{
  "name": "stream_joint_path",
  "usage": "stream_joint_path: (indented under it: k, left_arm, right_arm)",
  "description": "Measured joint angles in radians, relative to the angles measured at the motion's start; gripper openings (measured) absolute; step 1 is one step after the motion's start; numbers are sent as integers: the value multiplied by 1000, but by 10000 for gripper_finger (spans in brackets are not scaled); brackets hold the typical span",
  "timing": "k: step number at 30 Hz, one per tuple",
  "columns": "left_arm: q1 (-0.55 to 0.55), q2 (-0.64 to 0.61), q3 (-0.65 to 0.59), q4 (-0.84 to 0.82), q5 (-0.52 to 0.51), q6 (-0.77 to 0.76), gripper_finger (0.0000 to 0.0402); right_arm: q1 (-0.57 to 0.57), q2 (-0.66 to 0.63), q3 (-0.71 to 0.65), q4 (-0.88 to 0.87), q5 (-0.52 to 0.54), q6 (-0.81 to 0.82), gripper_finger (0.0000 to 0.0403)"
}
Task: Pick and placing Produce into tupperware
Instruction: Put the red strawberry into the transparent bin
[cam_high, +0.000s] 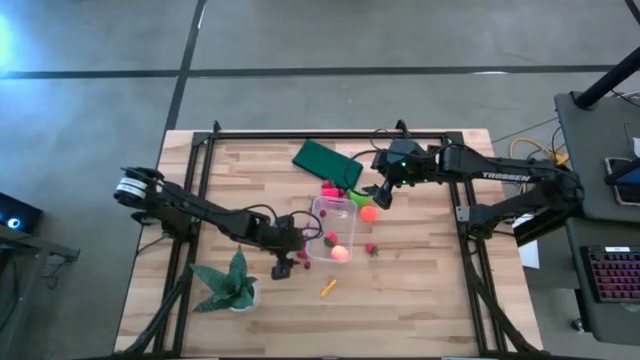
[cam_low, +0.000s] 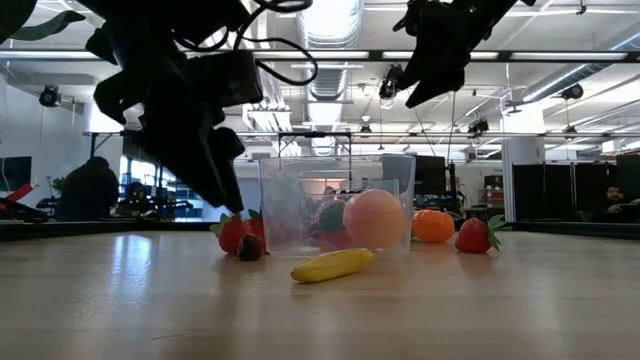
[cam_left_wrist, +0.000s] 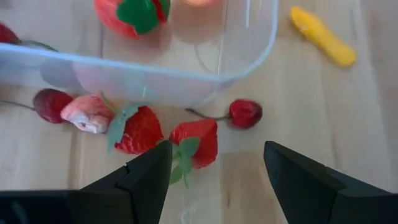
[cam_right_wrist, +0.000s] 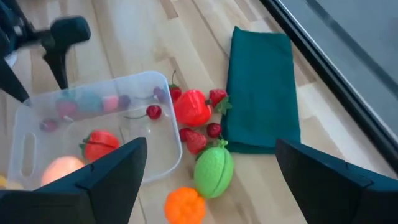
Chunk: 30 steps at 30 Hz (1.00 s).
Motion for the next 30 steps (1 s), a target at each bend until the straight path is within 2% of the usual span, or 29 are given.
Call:
stream_joint_path:
  k: [6, 13, 30]
  left_arm:
    - [0, 44, 2, 11, 0, 18, 239]
    - [1, 46, 3, 39, -31, 13, 239]
    - [2, 86, -3, 76, -32, 12, 239]
  right_arm:
    - [0, -12, 0, 5, 0, 65, 348]
    - [0, -12, 1, 5, 0, 63, 348]
    - [0, -12, 1, 5, 0, 63, 347]
